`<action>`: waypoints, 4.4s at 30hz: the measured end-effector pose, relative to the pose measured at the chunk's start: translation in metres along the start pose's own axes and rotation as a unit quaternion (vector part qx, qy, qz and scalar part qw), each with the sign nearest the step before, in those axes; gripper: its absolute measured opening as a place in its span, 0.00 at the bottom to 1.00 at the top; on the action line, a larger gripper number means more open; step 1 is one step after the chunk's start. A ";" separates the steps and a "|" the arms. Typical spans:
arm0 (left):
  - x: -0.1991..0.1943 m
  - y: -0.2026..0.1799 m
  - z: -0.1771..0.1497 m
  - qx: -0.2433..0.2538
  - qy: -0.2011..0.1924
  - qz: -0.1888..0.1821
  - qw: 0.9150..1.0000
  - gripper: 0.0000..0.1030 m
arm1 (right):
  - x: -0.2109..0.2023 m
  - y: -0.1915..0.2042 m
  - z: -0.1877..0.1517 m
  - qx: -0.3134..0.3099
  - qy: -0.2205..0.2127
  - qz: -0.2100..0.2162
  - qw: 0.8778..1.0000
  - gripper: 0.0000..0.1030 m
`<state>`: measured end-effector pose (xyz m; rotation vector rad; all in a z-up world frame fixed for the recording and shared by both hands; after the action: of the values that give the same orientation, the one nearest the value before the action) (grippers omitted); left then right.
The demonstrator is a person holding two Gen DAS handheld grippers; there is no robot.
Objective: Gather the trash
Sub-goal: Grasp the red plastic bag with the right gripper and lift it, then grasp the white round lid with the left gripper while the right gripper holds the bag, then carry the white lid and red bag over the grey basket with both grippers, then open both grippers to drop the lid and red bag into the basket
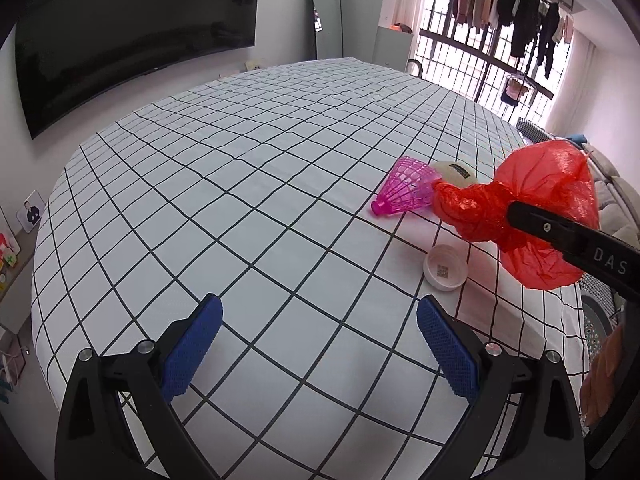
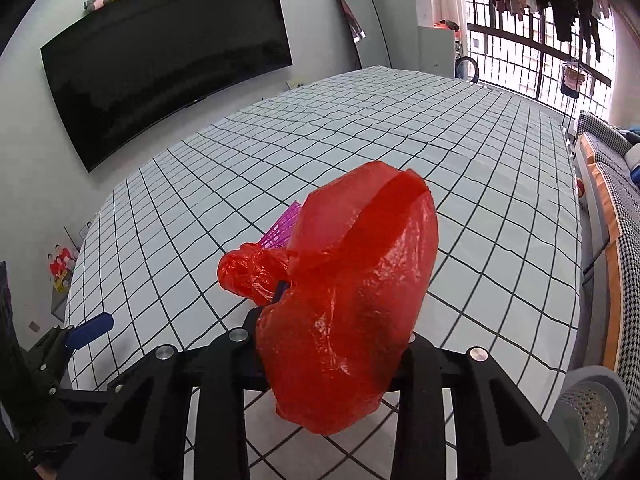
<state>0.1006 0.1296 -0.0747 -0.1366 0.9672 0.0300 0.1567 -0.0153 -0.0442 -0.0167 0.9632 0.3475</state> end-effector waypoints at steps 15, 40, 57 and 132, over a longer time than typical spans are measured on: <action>0.026 -0.059 0.012 0.041 0.016 -0.007 0.999 0.93 | -0.051 -0.097 -0.053 0.094 -0.030 -0.071 0.993 0.31; 0.067 -0.096 0.023 0.074 0.059 0.004 0.995 0.46 | -0.067 -0.135 -0.087 0.145 -0.032 -0.045 0.988 0.31; 0.010 -0.132 -0.008 0.114 0.021 -0.052 0.992 0.38 | -0.081 -0.130 -0.100 0.149 -0.028 -0.065 0.986 0.31; -0.011 -0.355 -0.100 0.296 0.047 -0.126 0.946 0.63 | -0.149 -0.269 -0.229 0.240 -0.023 -0.118 0.963 0.61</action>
<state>0.0435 -0.2344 -0.0850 0.2971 1.0108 -0.5053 -0.0247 -0.3494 -0.0932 0.3157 0.9663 -0.1112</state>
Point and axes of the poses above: each gripper's, at about its wrist camera, not at the fingertips, and x roughly the way its jaws point, y to its left, z to its top, the point moved 6 cm from there along x, roughly the way its jaws point, and after that the axes turned 8 degrees about y, right-handed, at the moved point
